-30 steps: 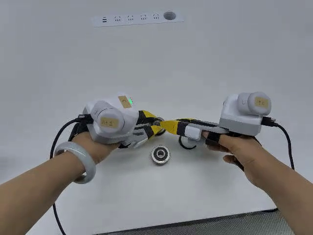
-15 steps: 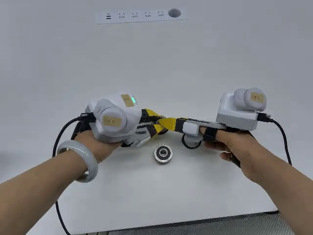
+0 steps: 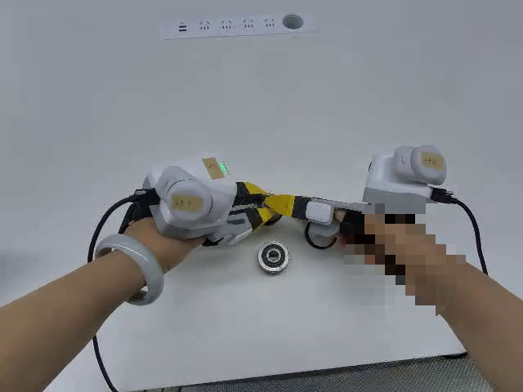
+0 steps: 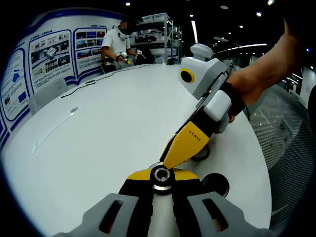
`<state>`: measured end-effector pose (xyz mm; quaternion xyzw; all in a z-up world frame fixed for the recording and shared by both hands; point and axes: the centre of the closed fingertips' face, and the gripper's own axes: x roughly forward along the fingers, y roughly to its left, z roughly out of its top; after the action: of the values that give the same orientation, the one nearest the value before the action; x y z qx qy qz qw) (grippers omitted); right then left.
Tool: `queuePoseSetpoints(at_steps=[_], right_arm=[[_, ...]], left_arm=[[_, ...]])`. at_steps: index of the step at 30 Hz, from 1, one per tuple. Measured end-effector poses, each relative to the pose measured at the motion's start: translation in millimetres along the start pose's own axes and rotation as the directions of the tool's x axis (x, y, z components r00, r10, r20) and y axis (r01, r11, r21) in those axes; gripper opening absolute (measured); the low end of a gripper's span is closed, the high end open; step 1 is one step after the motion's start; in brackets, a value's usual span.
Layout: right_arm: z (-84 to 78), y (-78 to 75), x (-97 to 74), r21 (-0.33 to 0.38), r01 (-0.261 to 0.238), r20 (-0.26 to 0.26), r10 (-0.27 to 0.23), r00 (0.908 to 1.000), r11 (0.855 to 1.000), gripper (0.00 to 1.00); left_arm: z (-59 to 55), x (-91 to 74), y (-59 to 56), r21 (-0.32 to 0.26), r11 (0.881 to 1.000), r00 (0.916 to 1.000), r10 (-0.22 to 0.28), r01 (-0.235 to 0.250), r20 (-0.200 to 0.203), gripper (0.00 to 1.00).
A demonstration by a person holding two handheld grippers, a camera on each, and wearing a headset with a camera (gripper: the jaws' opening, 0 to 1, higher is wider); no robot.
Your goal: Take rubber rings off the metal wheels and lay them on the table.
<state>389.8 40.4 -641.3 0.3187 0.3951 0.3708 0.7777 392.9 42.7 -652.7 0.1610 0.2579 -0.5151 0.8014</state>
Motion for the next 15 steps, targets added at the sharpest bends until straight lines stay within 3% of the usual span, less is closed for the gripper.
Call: queuePoseSetpoints(at_steps=[9,15], right_arm=[[-7.4,-1.1,-7.0,0.032,-0.011,-0.037,0.013,0.9992,0.999,0.23],[-8.5,-6.1,-7.0,0.031,0.010,-0.045,-0.009,0.9990,0.999,0.13]], left_arm=[[0.4,-0.3,-0.5,0.001,1.000,1.0000,-0.001,0.001,0.000,0.13],[0.1,-0.1,-0.2,-0.001,1.000,1.0000,-0.001,0.001,0.001,0.13]])
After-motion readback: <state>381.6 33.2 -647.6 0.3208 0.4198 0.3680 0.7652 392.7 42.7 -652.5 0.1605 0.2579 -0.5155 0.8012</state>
